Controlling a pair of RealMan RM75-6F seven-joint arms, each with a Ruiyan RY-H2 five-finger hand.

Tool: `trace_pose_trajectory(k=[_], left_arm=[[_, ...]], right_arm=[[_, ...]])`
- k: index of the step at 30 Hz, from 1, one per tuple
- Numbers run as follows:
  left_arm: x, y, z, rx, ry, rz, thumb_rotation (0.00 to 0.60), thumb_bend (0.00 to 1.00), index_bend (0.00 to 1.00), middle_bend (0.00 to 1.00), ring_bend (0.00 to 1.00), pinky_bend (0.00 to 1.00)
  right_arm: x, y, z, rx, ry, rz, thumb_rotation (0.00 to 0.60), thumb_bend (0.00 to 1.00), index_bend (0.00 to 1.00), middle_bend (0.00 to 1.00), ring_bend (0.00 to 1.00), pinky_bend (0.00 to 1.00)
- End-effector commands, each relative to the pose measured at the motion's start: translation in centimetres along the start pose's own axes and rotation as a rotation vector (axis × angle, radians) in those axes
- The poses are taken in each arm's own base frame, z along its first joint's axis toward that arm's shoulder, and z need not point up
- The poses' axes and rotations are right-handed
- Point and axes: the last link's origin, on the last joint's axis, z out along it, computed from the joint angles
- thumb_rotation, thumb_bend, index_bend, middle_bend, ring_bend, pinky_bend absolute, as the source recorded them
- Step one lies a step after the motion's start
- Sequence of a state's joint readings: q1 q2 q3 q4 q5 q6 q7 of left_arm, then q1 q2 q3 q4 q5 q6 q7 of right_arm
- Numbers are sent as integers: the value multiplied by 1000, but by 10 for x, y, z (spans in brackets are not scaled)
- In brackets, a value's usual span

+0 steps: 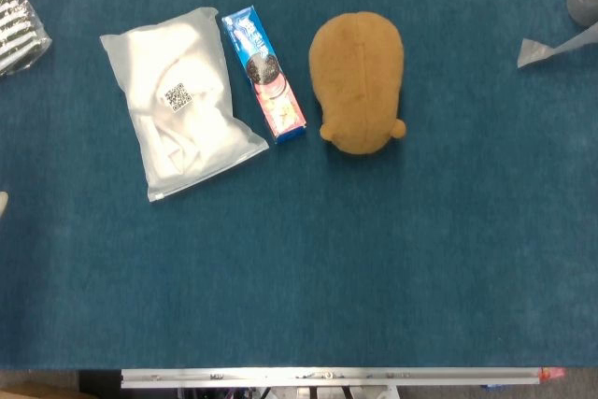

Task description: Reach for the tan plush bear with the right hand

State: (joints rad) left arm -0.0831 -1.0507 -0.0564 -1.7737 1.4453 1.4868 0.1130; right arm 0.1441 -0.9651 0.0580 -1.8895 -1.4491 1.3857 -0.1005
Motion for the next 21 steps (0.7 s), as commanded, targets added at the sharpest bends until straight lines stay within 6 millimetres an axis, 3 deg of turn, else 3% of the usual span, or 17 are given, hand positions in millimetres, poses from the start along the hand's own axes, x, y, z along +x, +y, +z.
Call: trace_pose_trajectory(k=[1, 6, 13, 21], left_arm=[[0, 0, 0, 0, -1, -1, 600, 201, 302, 270, 196, 67], [1, -1, -2, 0, 4, -4, 600, 202, 302, 271, 196, 67], [4, -4, -5, 8, 5, -19, 600, 202, 302, 270, 196, 67], [8, -6, -8, 17, 17, -39, 600, 202, 303, 271, 196, 67]], right_arm=[[0, -3, 1, 18, -6, 15, 600, 211, 239, 175, 0, 0], [0, -9, 4, 49, -15, 17, 600, 211, 258, 183, 0, 0], [-2, -15, 12, 68, -20, 29, 600, 288, 444, 207, 0, 0], [-7, -26, 25, 114, -36, 51, 600, 347, 541, 240, 0, 0]])
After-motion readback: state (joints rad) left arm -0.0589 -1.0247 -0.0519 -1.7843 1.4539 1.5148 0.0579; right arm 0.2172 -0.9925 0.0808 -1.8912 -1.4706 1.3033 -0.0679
